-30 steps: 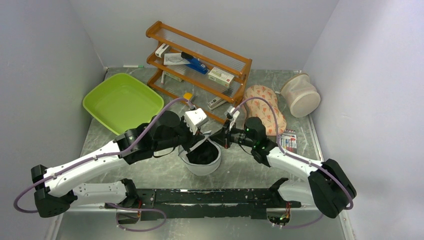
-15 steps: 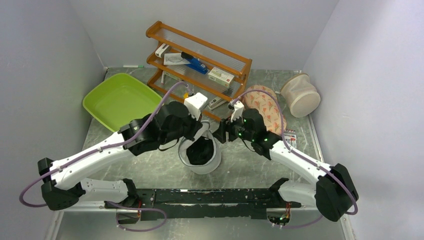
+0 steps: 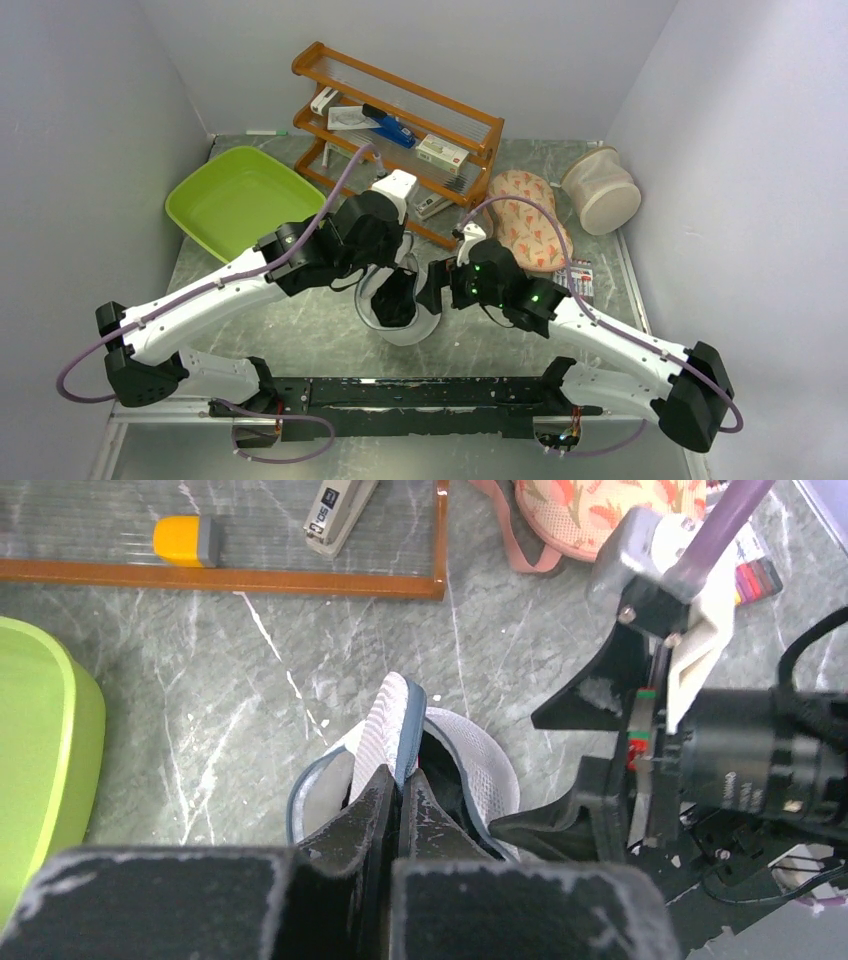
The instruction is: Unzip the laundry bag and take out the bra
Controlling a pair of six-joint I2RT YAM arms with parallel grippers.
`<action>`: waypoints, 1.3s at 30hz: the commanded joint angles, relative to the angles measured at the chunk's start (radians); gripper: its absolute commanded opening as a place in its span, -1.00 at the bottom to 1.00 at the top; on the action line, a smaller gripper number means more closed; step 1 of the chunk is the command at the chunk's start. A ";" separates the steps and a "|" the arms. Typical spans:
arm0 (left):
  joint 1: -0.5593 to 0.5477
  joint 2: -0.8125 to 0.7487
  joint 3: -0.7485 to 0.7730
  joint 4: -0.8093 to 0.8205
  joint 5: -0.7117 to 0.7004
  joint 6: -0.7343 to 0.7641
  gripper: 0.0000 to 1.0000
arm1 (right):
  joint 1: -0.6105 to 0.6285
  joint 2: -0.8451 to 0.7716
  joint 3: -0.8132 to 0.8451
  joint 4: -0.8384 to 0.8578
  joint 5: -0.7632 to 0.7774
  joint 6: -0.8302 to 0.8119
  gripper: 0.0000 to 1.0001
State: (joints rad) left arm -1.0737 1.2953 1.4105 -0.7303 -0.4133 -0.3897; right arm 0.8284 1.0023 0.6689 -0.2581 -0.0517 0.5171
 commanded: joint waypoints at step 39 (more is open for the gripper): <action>0.323 -0.086 -0.113 -0.200 0.140 -0.169 -0.86 | -0.108 0.119 0.013 0.085 0.135 -0.234 -1.00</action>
State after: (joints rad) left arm -0.7807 1.2663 1.3640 -0.8780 -0.3481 -0.5110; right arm 0.7898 1.1194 0.6914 -0.2611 0.1871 0.4122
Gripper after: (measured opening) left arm 0.092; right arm 0.011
